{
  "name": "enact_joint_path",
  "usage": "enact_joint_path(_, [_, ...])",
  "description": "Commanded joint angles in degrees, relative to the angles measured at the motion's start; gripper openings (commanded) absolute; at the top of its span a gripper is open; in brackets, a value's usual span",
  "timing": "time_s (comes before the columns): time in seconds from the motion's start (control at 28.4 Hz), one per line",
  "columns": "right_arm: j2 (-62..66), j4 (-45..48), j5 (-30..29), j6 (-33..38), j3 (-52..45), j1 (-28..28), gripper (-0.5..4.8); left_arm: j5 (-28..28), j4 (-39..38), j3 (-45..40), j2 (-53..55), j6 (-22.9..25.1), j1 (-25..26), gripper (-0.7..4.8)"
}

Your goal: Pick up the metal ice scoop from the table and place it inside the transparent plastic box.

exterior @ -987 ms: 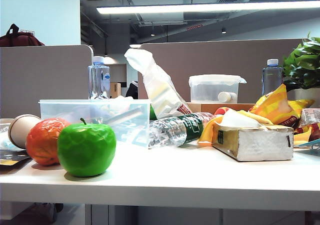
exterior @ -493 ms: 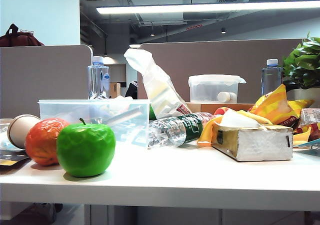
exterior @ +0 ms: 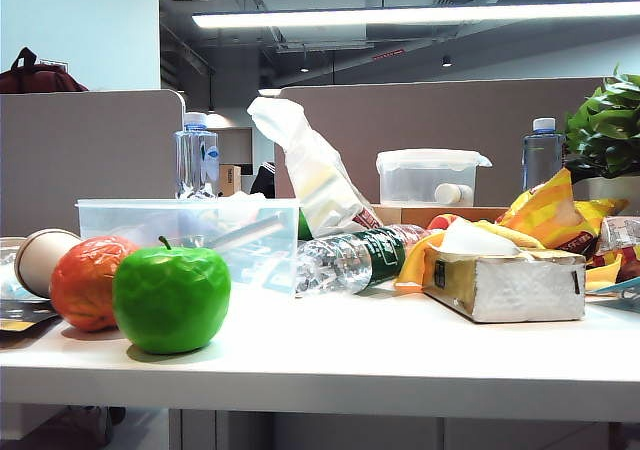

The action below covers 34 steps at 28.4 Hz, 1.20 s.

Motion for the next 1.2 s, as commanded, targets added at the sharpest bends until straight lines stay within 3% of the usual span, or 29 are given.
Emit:
enact_joint_path(0.04, [-0.4,10.9,-7.6,0.3,-5.1,-5.3,-0.01,0.0,0.8,0.1,0.0,0.2,0.0,-0.05])
enact_joint_path(0.56, [-11.9,13.5,-11.0,1.7,-15.4,-20.1,-0.01,0.0,0.8,0.1,0.0,0.2,0.1,-0.05])
enact_joint_path(1.2, [-11.9,17.3,-12.9,4.7,-19.0,-19.0,-0.01,0.0,0.8,0.1,0.0,0.2,0.1,-0.05])
